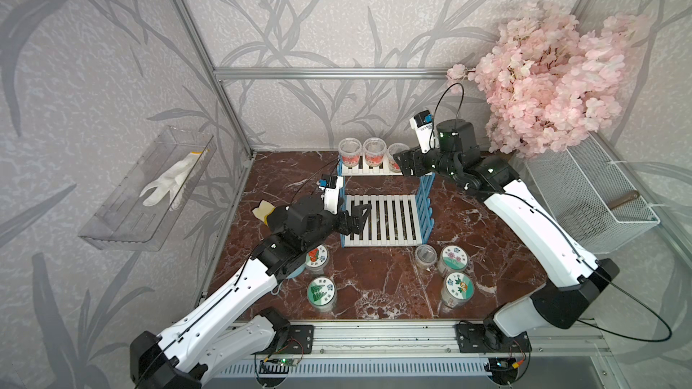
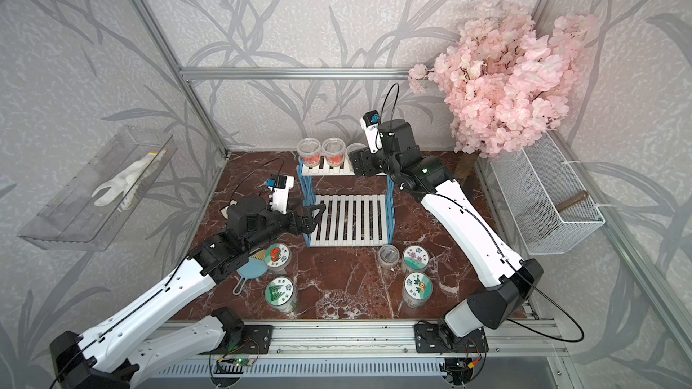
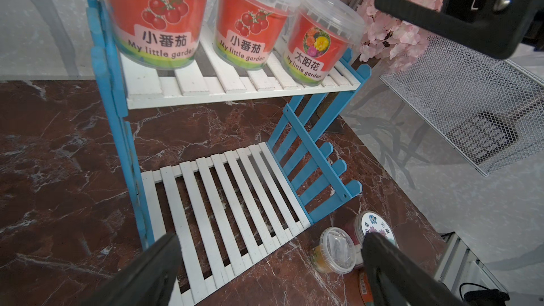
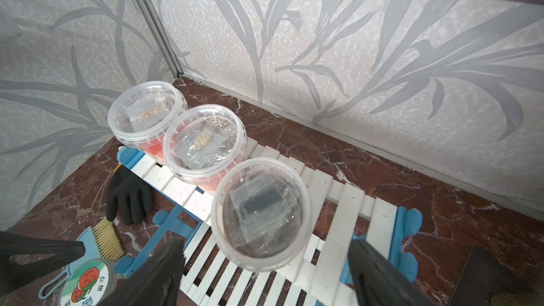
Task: Place the seed container on the shelf
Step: Place the seed jar on the shelf.
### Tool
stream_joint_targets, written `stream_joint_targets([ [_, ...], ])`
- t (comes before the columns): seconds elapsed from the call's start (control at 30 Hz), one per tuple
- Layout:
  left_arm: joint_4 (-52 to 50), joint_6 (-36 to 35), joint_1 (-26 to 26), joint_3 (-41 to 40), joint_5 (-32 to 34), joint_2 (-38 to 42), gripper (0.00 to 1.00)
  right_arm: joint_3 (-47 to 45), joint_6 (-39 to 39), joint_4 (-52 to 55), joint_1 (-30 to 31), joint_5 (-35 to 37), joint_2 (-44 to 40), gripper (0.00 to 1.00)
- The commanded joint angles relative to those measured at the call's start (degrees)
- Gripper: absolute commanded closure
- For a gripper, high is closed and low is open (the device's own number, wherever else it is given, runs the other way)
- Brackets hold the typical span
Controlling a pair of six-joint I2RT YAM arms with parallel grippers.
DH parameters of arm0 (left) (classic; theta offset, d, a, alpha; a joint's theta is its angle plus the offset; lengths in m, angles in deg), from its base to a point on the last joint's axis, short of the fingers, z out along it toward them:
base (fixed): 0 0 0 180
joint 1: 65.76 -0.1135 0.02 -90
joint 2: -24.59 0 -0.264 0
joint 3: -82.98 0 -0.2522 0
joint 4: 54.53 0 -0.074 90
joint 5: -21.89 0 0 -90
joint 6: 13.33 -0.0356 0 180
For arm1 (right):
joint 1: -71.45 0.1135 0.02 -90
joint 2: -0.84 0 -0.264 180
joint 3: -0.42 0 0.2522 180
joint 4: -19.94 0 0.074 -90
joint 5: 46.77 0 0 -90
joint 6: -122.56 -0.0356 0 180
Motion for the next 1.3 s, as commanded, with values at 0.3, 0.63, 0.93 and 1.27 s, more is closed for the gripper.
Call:
stream_joint_targets([
  [0.3, 5.22, -2.86, -0.43, 5.45, -4.91, -3.35, 0.0, 9.88, -1.0, 8.18, 0.34, -0.23, 6.69, 0.07],
  [0.63, 6.44, -2.54, -0.43, 7.2, -5.32, -5.83, 0.0, 12.83, -0.77, 9.72, 0.27, 1.42, 10.53, 0.1],
  [0.93, 5.42, -2.75, -0.41, 6.98, -4.67, -5.71, 0.0, 13.45, 0.05, 10.22, 0.19, 1.35, 11.47, 0.14],
  [1.27, 4.32, -2.74, -0.43, 6.95, -4.0, -5.4, 0.0, 10.71, 1.23, 7.26, -1.0, -0.58, 9.36, 0.25],
])
